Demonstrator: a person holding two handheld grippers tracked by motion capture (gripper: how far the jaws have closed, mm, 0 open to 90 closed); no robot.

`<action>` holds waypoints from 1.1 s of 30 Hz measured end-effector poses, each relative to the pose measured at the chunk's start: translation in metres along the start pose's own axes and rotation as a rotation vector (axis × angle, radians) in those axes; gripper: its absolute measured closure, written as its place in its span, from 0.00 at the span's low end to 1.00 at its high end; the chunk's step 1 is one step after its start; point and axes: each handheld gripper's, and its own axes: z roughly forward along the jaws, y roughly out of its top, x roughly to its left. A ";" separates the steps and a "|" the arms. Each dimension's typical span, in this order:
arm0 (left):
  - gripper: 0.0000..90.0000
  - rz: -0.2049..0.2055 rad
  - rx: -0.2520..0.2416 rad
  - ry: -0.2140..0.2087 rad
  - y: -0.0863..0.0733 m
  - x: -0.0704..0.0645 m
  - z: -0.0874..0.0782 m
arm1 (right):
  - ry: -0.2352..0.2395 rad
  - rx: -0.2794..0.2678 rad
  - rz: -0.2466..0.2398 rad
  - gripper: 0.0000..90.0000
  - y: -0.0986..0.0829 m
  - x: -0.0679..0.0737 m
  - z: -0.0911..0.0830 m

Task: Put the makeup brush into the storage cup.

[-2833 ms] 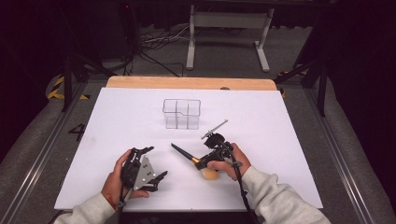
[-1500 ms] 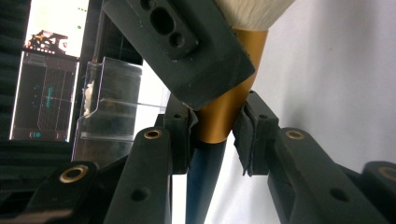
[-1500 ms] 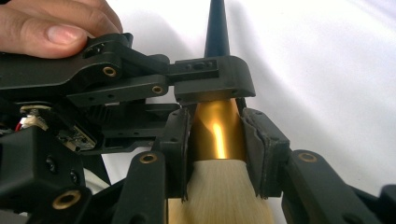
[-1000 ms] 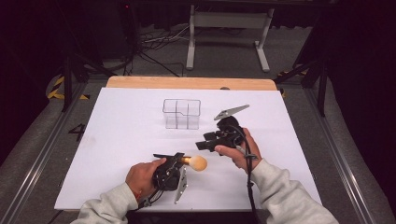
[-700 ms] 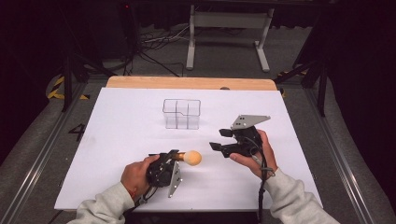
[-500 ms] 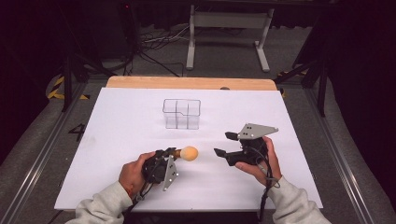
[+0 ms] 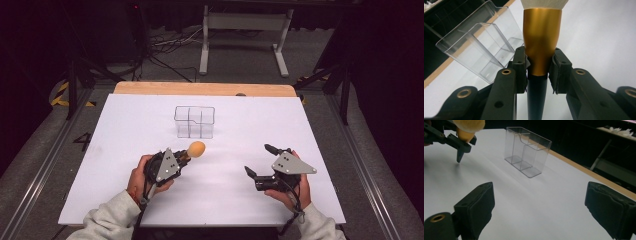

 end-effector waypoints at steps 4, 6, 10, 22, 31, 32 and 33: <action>0.78 -0.081 -0.051 0.014 -0.001 0.007 -0.001 | -0.027 0.007 -0.013 0.12 -0.010 -0.002 -0.004; 0.78 -0.146 -0.099 -0.001 -0.001 0.014 -0.004 | -0.053 0.027 -0.007 0.12 -0.017 -0.003 -0.007; 0.78 -0.234 -0.151 -0.022 0.001 0.024 -0.006 | -0.073 0.037 0.012 0.12 -0.025 -0.005 -0.011; 0.78 -0.334 -0.235 -0.040 0.013 0.044 -0.001 | -0.056 0.012 0.027 0.12 -0.031 -0.007 -0.013; 0.78 -0.393 -0.315 -0.015 0.028 0.058 0.014 | -0.051 -0.007 0.029 0.11 -0.033 -0.006 -0.012; 0.78 -0.402 -0.320 -0.019 0.029 0.059 0.016 | -0.051 -0.007 0.030 0.11 -0.034 -0.006 -0.012; 0.78 -0.404 -0.317 -0.025 0.032 0.060 0.020 | -0.048 -0.004 0.035 0.11 -0.034 -0.006 -0.011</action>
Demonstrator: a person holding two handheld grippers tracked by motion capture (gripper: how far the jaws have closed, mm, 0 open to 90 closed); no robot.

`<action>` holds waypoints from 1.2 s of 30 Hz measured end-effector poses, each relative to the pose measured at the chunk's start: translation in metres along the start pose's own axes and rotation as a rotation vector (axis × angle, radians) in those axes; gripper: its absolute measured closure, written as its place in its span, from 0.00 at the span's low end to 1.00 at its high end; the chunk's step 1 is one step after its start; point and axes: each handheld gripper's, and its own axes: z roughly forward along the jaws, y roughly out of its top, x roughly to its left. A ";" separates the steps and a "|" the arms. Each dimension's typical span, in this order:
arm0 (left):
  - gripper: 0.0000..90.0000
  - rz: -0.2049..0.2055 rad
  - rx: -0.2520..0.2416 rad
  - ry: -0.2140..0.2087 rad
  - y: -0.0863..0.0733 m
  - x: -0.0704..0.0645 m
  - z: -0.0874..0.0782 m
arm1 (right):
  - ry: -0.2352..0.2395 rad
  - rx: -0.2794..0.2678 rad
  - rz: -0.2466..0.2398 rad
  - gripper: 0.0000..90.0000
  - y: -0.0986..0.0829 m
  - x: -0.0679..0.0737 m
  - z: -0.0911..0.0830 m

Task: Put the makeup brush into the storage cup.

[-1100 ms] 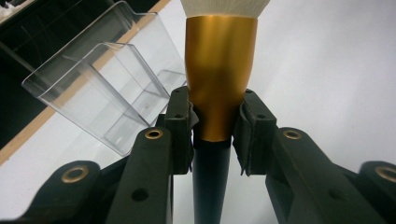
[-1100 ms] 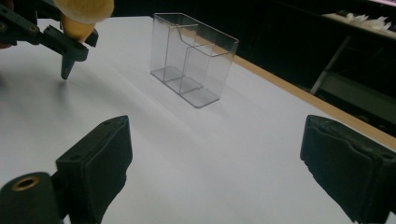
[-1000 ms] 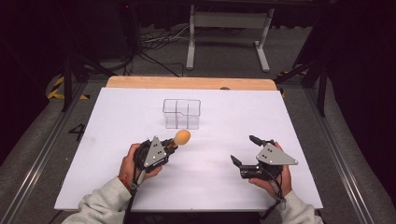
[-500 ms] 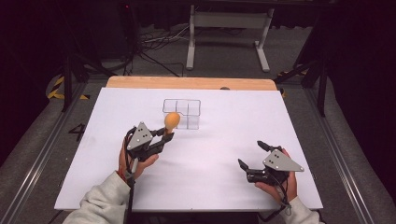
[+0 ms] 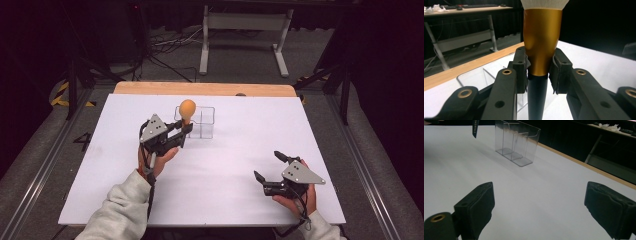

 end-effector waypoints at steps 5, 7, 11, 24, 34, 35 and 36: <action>0.78 0.006 -0.007 -0.008 0.009 -0.002 0.008 | -0.007 -0.008 0.000 0.11 0.000 0.001 -0.001; 0.78 0.016 -0.013 -0.012 0.015 -0.004 0.012 | -0.013 -0.012 0.004 0.11 0.000 0.000 -0.002; 0.78 0.018 -0.030 -0.023 0.024 -0.007 0.025 | -0.014 -0.019 0.006 0.11 0.001 0.000 -0.002; 0.78 0.009 -0.063 0.010 0.039 -0.002 0.041 | -0.019 -0.033 0.021 0.11 -0.001 -0.003 -0.002; 0.78 -0.025 -0.060 0.030 0.043 0.007 0.060 | -0.025 -0.034 0.031 0.12 -0.002 -0.004 -0.003; 0.78 -0.025 -0.060 0.030 0.043 0.007 0.060 | -0.025 -0.034 0.031 0.12 -0.002 -0.004 -0.003; 0.78 -0.024 -0.062 0.035 0.042 0.008 0.062 | -0.027 -0.033 0.032 0.12 -0.002 -0.004 -0.002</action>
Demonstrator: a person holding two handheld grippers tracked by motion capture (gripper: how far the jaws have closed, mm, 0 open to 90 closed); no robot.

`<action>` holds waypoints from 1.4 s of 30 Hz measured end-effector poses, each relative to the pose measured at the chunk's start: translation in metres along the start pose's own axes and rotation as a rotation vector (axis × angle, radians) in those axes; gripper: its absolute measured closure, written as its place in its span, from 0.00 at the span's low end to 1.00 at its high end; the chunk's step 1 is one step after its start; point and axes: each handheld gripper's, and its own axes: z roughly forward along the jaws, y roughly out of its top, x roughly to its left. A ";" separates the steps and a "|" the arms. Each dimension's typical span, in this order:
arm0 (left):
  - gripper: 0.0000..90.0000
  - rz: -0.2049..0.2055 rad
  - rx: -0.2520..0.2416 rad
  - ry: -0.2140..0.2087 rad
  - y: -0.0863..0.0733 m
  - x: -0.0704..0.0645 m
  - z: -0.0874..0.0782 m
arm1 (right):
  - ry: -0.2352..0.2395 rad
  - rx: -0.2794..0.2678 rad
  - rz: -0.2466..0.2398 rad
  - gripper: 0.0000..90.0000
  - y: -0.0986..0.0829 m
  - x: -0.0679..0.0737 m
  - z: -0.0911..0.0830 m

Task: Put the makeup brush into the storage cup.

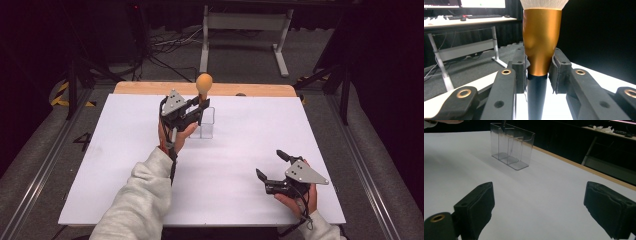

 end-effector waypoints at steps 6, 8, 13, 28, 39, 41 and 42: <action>0.78 -0.012 -0.005 0.010 0.001 0.005 0.013 | -0.007 -0.003 -0.009 0.12 0.000 0.000 -0.001; 0.78 -0.019 -0.002 0.012 0.001 0.006 0.017 | -0.007 -0.003 -0.005 0.12 0.000 -0.001 -0.001; 0.78 -0.026 0.012 0.025 0.000 0.008 0.028 | -0.004 -0.008 0.006 0.12 0.000 -0.001 -0.002; 0.78 -0.050 0.057 0.034 -0.010 0.010 0.046 | 0.011 -0.006 0.004 0.13 0.000 -0.001 -0.002; 0.78 -0.044 0.083 0.020 -0.020 0.004 0.047 | 0.015 -0.003 0.003 0.13 -0.001 -0.001 -0.002; 0.78 -0.043 0.087 0.018 -0.021 0.004 0.046 | 0.014 -0.002 0.004 0.13 -0.001 -0.001 -0.002; 0.78 -0.041 0.089 0.016 -0.022 0.004 0.046 | 0.015 -0.003 0.004 0.13 -0.001 -0.001 -0.002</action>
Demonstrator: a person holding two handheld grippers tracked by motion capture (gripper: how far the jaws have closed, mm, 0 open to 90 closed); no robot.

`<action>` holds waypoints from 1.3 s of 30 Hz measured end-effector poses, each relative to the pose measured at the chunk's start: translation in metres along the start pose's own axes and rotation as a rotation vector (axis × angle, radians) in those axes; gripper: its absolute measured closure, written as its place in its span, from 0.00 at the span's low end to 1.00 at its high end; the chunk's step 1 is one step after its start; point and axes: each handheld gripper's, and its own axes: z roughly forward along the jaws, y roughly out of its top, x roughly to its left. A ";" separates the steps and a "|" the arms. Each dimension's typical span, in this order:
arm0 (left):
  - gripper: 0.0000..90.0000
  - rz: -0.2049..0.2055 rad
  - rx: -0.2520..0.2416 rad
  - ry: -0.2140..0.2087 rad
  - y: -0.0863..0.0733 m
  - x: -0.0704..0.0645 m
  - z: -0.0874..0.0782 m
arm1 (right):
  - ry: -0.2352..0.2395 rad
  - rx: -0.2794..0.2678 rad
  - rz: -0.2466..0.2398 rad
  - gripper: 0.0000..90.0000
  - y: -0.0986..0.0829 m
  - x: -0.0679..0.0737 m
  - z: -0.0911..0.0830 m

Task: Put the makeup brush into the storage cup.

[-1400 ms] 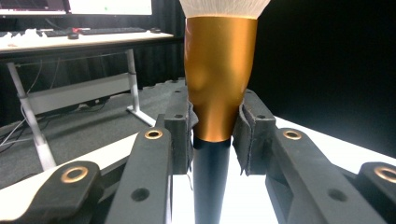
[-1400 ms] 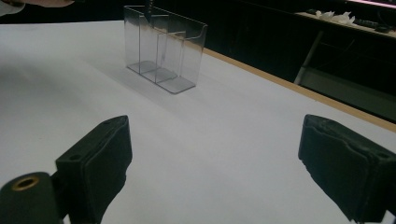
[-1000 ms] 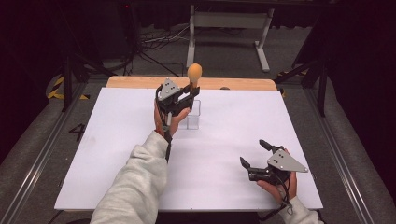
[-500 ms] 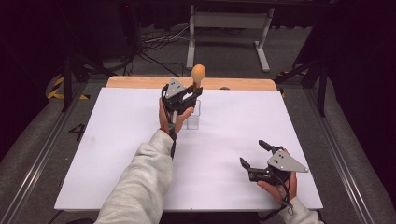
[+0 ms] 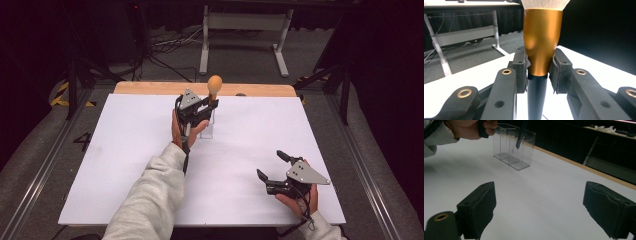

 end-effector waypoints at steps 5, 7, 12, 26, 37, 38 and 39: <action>0.78 -0.001 0.001 0.002 -0.003 -0.001 -0.003 | 0.000 0.004 0.003 0.13 -0.001 0.000 0.000; 0.77 0.015 0.004 -0.006 -0.003 -0.004 -0.004 | -0.001 0.005 0.003 0.13 -0.001 0.000 0.001; 0.77 0.016 0.008 -0.017 -0.005 -0.006 -0.006 | -0.001 0.007 0.006 0.13 -0.001 0.000 0.001; 0.77 0.008 0.033 -0.018 -0.015 -0.004 -0.008 | 0.002 0.020 0.002 0.13 -0.002 0.000 0.002; 0.77 0.013 0.049 -0.013 -0.016 -0.005 -0.006 | 0.002 0.022 0.000 0.13 -0.002 0.000 0.002; 0.77 0.017 0.052 -0.013 -0.016 -0.004 -0.006 | 0.002 0.022 0.001 0.13 -0.002 -0.001 0.002; 0.77 0.012 0.050 -0.013 -0.016 -0.005 -0.006 | 0.001 0.020 0.001 0.13 -0.002 -0.001 0.002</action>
